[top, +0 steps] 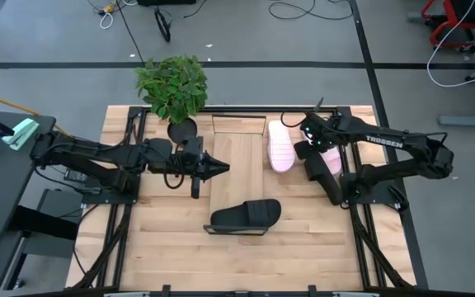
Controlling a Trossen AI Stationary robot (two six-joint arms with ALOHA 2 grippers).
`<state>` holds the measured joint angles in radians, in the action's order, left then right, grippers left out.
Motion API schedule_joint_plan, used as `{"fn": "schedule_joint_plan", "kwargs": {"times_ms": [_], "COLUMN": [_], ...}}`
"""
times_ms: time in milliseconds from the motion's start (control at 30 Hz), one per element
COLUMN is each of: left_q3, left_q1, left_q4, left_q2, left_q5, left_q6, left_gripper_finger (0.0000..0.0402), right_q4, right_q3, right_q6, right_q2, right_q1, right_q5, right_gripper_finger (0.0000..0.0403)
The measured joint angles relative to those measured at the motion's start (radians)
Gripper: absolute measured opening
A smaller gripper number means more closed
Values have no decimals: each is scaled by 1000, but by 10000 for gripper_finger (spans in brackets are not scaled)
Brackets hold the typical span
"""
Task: Pick and place slides into the shelf
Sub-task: Put the black slipper on the shelf
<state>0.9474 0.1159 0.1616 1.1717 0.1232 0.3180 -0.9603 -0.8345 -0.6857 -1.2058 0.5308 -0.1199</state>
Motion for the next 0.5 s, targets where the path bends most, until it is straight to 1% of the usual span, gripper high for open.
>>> {"fn": "schedule_joint_plan", "kwargs": {"times_ms": [267, 500], "left_q3": [0, 0], "left_q1": [-8, -8], "left_q4": [0, 0], "left_q2": [0, 0], "left_q5": [0, 0], "left_q6": [-21, -15], "left_gripper_finger": [33, 25], "right_q4": [31, 46], "right_q3": [0, 0], "right_q6": [5, 91], "right_q2": [-67, -90], "right_q1": [0, 20], "right_q5": [2, 4], "right_gripper_finger": [240, 240]}}
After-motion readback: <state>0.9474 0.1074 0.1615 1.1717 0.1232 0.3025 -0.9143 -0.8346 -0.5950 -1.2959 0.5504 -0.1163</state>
